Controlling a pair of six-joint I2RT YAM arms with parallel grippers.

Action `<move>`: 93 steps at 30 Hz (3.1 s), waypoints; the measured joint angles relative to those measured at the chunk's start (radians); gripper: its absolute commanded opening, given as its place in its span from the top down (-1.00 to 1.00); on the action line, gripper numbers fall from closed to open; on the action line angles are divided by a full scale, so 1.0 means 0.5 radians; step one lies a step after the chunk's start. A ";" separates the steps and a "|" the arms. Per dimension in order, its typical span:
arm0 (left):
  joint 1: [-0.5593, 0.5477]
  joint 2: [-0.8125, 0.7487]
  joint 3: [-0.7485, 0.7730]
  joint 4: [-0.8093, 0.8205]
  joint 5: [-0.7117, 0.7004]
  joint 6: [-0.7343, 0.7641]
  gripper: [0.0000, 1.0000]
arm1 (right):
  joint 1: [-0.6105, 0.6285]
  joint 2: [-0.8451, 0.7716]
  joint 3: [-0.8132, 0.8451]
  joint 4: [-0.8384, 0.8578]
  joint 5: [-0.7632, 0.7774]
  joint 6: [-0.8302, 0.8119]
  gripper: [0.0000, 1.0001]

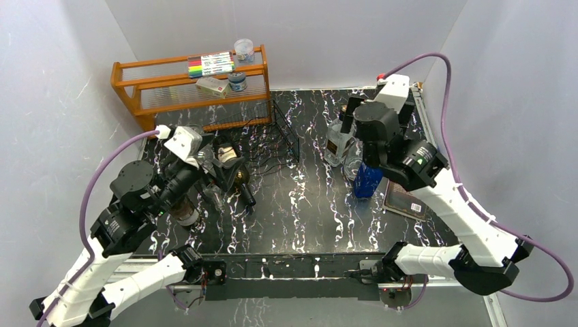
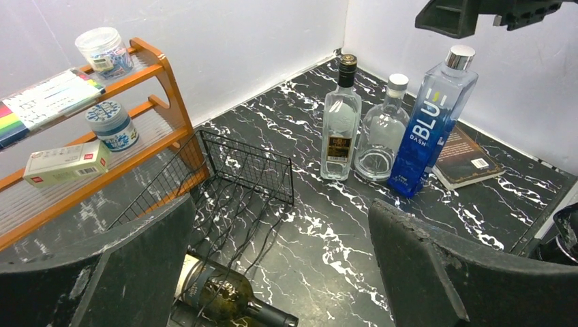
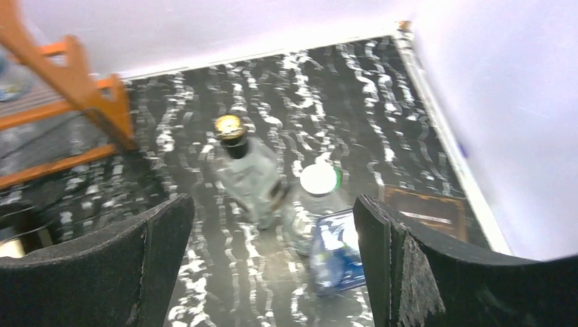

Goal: Put the wine bottle on the wine rack

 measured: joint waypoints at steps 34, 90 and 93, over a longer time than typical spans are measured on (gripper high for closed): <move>0.000 0.149 -0.365 0.134 0.008 -0.149 -0.96 | -0.739 -0.145 -0.632 -0.320 -0.927 -0.137 0.15; 0.000 0.655 -1.262 1.392 1.076 -0.478 -0.96 | -0.749 -0.343 -1.074 0.494 -2.787 0.358 0.45; 0.001 0.722 -1.262 1.400 1.118 -0.460 -0.96 | -0.748 -0.342 -1.092 0.529 -2.831 0.395 0.45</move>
